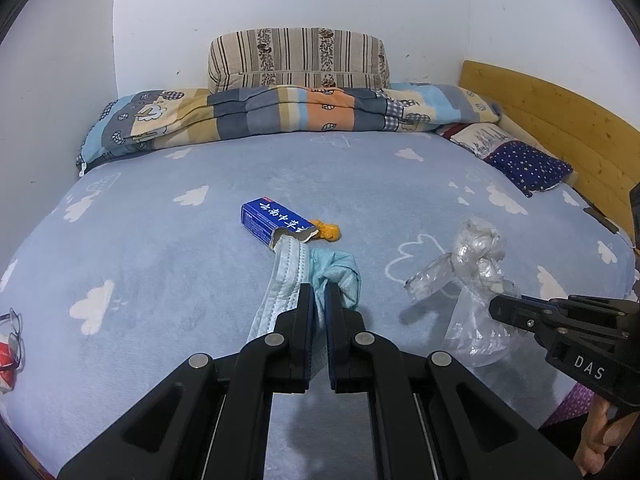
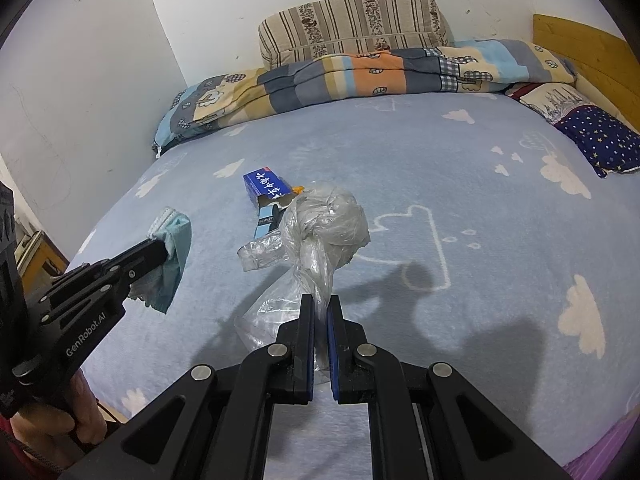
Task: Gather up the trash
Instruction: 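Lift the plastic bag and face mask off the bed with both grippers, then carry both items over the purple basket and open both grippers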
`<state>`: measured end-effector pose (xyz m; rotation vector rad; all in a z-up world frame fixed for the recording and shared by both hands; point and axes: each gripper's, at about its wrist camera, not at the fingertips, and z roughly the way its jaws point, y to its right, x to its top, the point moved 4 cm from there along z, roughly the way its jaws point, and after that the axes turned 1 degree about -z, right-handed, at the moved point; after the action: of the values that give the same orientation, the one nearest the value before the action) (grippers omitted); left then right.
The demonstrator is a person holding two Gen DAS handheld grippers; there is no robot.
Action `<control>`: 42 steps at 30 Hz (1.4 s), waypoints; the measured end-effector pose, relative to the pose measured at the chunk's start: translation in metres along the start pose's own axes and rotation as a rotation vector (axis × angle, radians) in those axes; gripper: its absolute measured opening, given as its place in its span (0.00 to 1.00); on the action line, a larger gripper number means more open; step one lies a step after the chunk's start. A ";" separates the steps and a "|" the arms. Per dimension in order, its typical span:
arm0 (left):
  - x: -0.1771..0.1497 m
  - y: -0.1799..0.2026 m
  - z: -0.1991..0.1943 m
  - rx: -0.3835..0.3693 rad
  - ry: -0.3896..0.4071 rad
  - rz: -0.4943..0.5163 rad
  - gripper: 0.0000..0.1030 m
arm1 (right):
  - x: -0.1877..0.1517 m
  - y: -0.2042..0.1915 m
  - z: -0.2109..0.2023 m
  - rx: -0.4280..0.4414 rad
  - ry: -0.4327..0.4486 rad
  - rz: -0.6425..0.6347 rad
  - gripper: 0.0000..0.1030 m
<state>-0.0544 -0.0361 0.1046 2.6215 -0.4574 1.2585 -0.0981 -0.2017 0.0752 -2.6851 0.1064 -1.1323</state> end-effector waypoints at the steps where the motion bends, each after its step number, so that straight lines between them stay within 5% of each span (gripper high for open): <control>1: -0.001 0.001 -0.001 0.001 0.001 0.000 0.05 | 0.000 0.000 0.000 -0.001 -0.001 0.000 0.06; 24: -0.001 -0.001 0.002 -0.047 -0.025 -0.027 0.05 | 0.002 0.003 -0.006 -0.008 0.021 0.034 0.06; 36: 0.003 0.059 -0.016 -0.283 -0.040 0.030 0.05 | -0.002 0.037 -0.072 0.054 0.091 0.214 0.06; 42: 0.007 0.137 -0.036 -0.446 -0.057 0.115 0.05 | -0.022 0.083 -0.141 -0.040 0.165 0.265 0.06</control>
<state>-0.1252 -0.1539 0.1389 2.2817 -0.8048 0.9740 -0.2122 -0.3041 0.1360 -2.5108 0.5009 -1.2729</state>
